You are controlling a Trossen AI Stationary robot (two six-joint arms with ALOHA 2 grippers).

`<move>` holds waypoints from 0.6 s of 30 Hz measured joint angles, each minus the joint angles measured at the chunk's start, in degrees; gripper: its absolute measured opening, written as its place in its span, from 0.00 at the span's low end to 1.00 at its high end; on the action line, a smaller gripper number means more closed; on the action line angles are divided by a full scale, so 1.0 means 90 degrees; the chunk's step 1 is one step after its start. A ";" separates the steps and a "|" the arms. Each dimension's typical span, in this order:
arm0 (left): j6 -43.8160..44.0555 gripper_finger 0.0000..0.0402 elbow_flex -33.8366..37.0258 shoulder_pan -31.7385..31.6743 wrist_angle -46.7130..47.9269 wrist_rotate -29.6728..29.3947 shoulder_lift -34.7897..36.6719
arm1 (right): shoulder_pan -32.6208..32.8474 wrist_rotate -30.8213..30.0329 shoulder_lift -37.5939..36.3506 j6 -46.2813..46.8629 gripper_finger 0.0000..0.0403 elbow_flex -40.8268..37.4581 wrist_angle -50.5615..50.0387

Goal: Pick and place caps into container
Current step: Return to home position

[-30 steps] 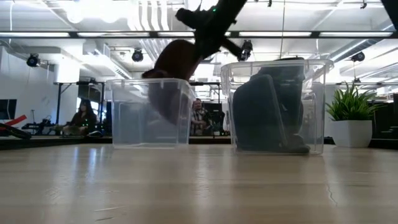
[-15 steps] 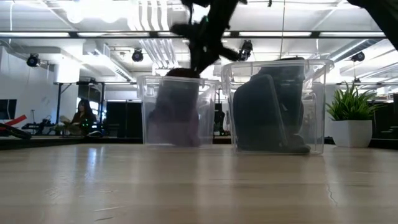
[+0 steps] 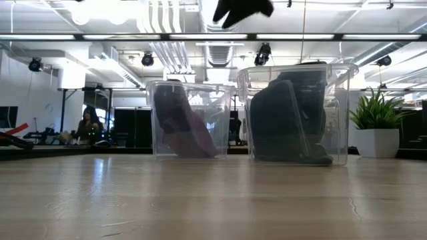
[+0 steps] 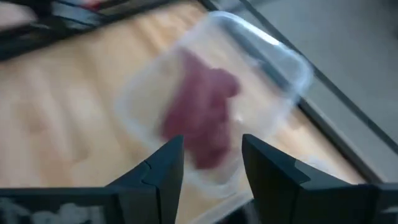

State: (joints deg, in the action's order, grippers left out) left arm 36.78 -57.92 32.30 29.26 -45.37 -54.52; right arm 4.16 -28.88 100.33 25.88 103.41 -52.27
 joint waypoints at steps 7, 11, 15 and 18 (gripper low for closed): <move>-0.0257 0.36 0.1177 -0.0207 -0.1708 0.0615 0.0101 | 0.1768 0.0125 -0.1774 0.0917 0.37 -0.2912 0.2842; -0.0292 0.36 0.2400 -0.0587 -0.3734 0.1792 0.0177 | 0.2489 -0.0524 -0.2577 0.1442 0.35 -0.4177 0.3511; 0.0002 0.36 0.3542 -0.0971 -0.5220 0.2492 0.0368 | 0.2760 -0.1055 -0.3549 0.1724 0.34 -0.4841 0.2323; 0.1239 0.36 0.4093 -0.1162 -0.5302 0.2428 0.0773 | 0.2764 -0.0134 -0.4312 0.3493 0.33 -0.5090 0.1770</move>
State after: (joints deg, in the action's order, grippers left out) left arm 47.93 -21.08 21.83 -18.45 -23.52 -47.56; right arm 29.04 -30.09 61.52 57.31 57.60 -36.34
